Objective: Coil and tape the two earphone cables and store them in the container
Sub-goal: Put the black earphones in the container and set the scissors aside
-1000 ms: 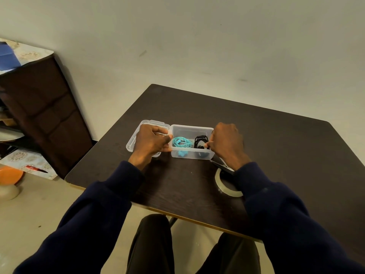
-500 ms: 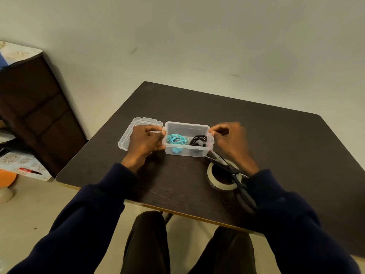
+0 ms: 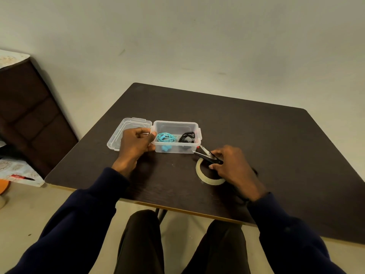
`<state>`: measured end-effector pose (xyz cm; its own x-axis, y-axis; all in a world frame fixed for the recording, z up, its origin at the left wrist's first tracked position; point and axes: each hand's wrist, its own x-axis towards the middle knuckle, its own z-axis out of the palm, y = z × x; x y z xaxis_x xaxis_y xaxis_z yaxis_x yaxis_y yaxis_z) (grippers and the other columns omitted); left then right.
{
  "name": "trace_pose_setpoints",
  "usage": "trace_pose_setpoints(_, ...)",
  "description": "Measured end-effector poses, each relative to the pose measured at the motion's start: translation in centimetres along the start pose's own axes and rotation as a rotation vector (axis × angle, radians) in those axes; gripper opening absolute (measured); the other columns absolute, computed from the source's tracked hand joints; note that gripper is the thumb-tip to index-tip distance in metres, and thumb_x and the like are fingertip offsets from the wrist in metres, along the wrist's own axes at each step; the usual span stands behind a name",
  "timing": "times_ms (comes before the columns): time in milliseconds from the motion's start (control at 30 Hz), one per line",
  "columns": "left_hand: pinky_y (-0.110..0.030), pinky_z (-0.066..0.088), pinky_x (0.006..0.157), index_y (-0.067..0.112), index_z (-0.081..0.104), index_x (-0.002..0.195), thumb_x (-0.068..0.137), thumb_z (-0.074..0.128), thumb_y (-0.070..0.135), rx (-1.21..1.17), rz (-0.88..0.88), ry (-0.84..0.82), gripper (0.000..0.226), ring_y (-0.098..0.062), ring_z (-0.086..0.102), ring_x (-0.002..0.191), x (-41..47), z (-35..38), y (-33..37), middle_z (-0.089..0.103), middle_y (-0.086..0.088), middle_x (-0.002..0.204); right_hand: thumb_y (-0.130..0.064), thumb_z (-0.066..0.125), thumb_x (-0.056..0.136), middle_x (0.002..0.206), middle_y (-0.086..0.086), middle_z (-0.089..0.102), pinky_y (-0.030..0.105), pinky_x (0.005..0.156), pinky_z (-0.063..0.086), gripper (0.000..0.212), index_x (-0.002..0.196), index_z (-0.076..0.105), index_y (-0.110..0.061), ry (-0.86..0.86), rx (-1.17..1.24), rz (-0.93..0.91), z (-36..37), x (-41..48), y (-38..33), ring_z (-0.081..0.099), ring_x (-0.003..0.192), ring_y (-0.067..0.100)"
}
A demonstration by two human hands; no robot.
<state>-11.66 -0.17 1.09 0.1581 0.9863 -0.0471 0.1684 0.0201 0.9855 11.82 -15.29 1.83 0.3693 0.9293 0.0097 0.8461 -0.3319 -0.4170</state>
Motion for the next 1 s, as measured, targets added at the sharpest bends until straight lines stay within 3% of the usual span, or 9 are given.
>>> trace_pose_setpoints(100, -0.037, 0.063, 0.074, 0.011, 0.069, 0.109, 0.088, 0.074, 0.020, -0.010, -0.003, -0.012, 0.024, -0.022, 0.076, 0.081, -0.2, 0.0, 0.2, 0.074, -0.003, 0.091, -0.019, 0.080, 0.084, 0.116, 0.001, 0.071, 0.026, 0.085, 0.051, 0.046, 0.129, 0.067, -0.019, 0.026, 0.031, 0.060, -0.2, -0.1, 1.5, 0.063, 0.096, 0.012)
trace_pose_setpoints(233, -0.037, 0.063, 0.074, 0.013, 0.069, 0.099, 0.088, 0.073, 0.017, -0.022, 0.004, -0.033, 0.012, -0.021, 0.075, 0.082, -1.0, 0.6, 0.5, 0.074, -0.004, 0.091, -0.018, 0.082, 0.083, 0.106, 0.001, 0.073, 0.027, 0.078, 0.054, 0.044, 0.125, 0.069, -0.018, 0.094, 0.034, 0.120, -1.0, -0.3, 4.2, 0.062, 0.082, 0.009)
trace_pose_setpoints(300, -0.037, 0.063, 0.074, 0.010, 0.069, 0.103, 0.088, 0.073, 0.017, -0.013, 0.001, -0.060, 0.017, -0.020, 0.075, 0.083, -1.6, 0.9, 0.8, 0.073, -0.006, 0.095, -0.018, 0.082, 0.082, 0.101, 0.002, 0.073, 0.032, 0.077, 0.058, 0.044, 0.124, 0.069, -0.017, 0.131, 0.041, 0.166, -1.5, -0.3, 5.6, 0.065, 0.078, 0.010)
trace_pose_setpoints(467, -0.023, 0.060, 0.061, 0.009, 0.069, 0.109, 0.086, 0.073, 0.017, 0.007, -0.007, -0.185, 0.025, -0.012, 0.075, 0.079, -3.2, 2.7, 1.2, 0.073, -0.002, 0.098, -0.017, 0.083, 0.082, 0.099, 0.005, 0.073, 0.042, 0.082, 0.059, 0.039, 0.118, 0.071, -0.011, 0.238, 0.067, 0.252, -3.1, -0.6, 9.4, 0.068, 0.083, 0.017)
trace_pose_setpoints(667, -0.025, 0.061, 0.060, 0.011, 0.069, 0.107, 0.085, 0.074, 0.016, -0.033, -0.032, -0.282, 0.023, -0.014, 0.076, 0.080, -5.9, 5.6, 1.6, 0.074, -0.004, 0.097, -0.024, 0.082, 0.082, 0.072, 0.001, 0.066, 0.036, 0.063, 0.053, 0.020, 0.097, 0.076, -0.012, 0.341, 0.004, 0.303, -4.3, -0.5, 12.3, 0.064, 0.069, 0.016)
trace_pose_setpoints(1000, -0.029, 0.063, 0.063, 0.007, 0.068, 0.111, 0.084, 0.073, 0.013, -0.086, -0.041, -0.330, 0.028, -0.018, 0.076, 0.082, -7.3, 7.5, 2.3, 0.074, -0.008, 0.098, -0.030, 0.078, 0.086, 0.084, 0.012, 0.070, 0.041, 0.071, 0.057, 0.030, 0.103, 0.074, -0.006, 0.427, -0.170, 0.408, -5.9, -0.1, 16.8, 0.065, 0.078, 0.028)
